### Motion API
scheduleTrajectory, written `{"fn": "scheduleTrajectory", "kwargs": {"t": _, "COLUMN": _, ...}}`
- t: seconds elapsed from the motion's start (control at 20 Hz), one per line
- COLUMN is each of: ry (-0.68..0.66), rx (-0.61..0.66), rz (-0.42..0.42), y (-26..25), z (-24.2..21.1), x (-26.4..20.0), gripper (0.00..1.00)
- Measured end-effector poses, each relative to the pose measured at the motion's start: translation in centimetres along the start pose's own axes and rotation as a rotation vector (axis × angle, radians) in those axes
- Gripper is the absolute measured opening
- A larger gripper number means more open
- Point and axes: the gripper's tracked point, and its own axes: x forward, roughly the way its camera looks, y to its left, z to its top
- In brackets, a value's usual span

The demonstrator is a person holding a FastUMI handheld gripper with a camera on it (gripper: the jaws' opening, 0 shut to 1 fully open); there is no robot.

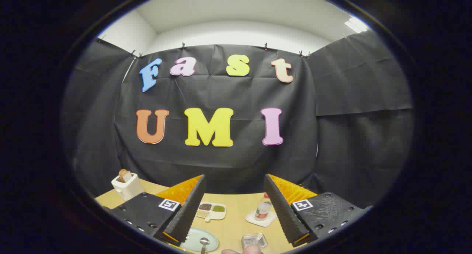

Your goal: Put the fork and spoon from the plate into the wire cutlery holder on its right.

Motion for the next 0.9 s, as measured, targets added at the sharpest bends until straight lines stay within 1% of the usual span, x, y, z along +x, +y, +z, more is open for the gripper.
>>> {"fn": "scheduleTrajectory", "kwargs": {"t": 0.1, "ry": 0.0, "rx": -0.006, "rz": -0.001, "y": -0.4, "z": 0.5, "x": -0.1, "gripper": 0.95}}
{"fn": "scheduleTrajectory", "kwargs": {"t": 0.4, "ry": -0.003, "rx": 0.014, "rz": -0.037, "y": -2.2, "z": 1.4, "x": -0.1, "gripper": 0.95}}
{"fn": "scheduleTrajectory", "kwargs": {"t": 0.9, "ry": 0.041, "rx": 0.002, "rz": -0.011, "y": -1.6, "z": 1.2, "x": 0.9, "gripper": 0.95}}
